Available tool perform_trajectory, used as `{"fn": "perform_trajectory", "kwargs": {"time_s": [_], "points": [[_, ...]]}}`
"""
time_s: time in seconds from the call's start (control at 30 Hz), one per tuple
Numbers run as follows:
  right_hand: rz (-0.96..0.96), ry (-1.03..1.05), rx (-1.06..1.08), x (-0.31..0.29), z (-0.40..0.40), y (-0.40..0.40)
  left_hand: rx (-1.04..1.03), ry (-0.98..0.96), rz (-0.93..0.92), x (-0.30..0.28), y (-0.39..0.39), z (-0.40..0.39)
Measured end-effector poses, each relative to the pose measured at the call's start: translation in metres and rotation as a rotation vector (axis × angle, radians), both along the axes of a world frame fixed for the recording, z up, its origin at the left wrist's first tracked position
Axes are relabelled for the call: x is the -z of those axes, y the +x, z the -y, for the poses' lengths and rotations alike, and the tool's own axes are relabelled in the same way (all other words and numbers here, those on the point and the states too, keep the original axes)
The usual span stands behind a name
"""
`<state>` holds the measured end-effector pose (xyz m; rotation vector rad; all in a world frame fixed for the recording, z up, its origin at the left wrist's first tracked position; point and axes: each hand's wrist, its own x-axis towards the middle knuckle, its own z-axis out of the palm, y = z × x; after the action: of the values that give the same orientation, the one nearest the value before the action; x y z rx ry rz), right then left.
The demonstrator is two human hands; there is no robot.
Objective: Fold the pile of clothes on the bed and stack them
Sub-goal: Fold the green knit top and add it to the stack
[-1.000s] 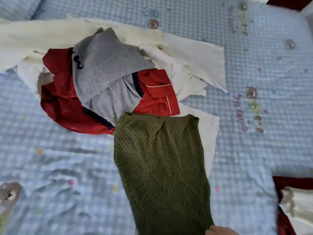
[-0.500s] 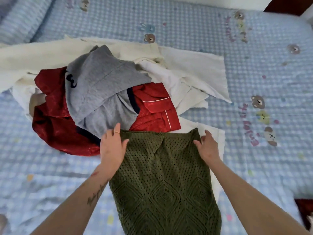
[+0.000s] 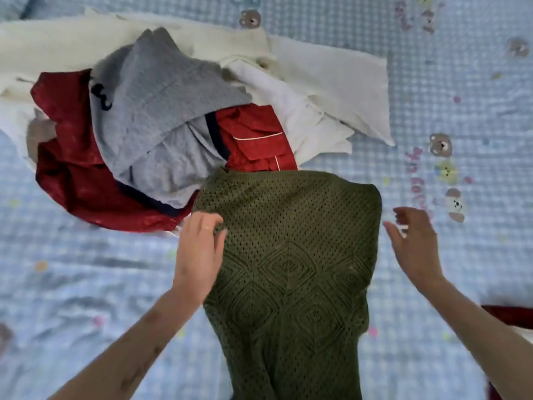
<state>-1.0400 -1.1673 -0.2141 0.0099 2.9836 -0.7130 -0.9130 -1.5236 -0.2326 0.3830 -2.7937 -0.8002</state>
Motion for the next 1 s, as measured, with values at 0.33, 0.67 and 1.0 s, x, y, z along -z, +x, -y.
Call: {"fn": "perform_trajectory", "kwargs": {"time_s": [0.33,0.67,1.0], "points": [[0.254,0.314,-0.988,0.017,-0.031,0.256,0.559,-0.195,0.395,0.027,0.234,-0.097],[0.395,0.127,-0.534,-0.03,-0.068,0.261,0.297,0.17,0.414,-0.021,0.221,-0.073],[0.399,0.024,-0.498,-0.144,-0.121,0.276,0.351,0.15,0.239,-0.121,0.281,-0.072]]}}
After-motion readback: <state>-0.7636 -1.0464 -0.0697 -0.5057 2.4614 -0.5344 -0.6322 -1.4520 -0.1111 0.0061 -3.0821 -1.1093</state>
